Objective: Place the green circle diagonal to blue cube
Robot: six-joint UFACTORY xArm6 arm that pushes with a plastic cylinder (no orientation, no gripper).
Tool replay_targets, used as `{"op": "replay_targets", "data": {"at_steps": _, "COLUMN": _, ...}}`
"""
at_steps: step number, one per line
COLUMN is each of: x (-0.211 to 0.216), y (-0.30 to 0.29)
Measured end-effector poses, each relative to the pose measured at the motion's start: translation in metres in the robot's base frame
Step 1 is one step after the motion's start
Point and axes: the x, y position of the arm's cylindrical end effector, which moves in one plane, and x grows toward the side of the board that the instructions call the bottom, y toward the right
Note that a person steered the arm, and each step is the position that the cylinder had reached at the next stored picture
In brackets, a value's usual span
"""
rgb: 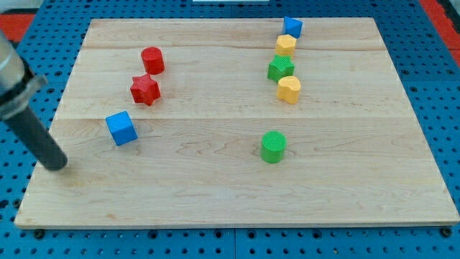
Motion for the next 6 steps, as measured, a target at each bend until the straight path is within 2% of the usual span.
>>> {"op": "replay_targets", "data": {"at_steps": 1, "x": -0.036, "y": 0.045}}
{"op": "replay_targets", "data": {"at_steps": 2, "x": -0.029, "y": 0.093}}
{"op": "replay_targets", "data": {"at_steps": 3, "x": 0.041, "y": 0.091}}
{"op": "replay_targets", "data": {"at_steps": 4, "x": 0.043, "y": 0.217}}
{"op": "replay_targets", "data": {"at_steps": 5, "x": 0.009, "y": 0.311}}
{"op": "replay_targets", "data": {"at_steps": 6, "x": 0.022, "y": 0.31}}
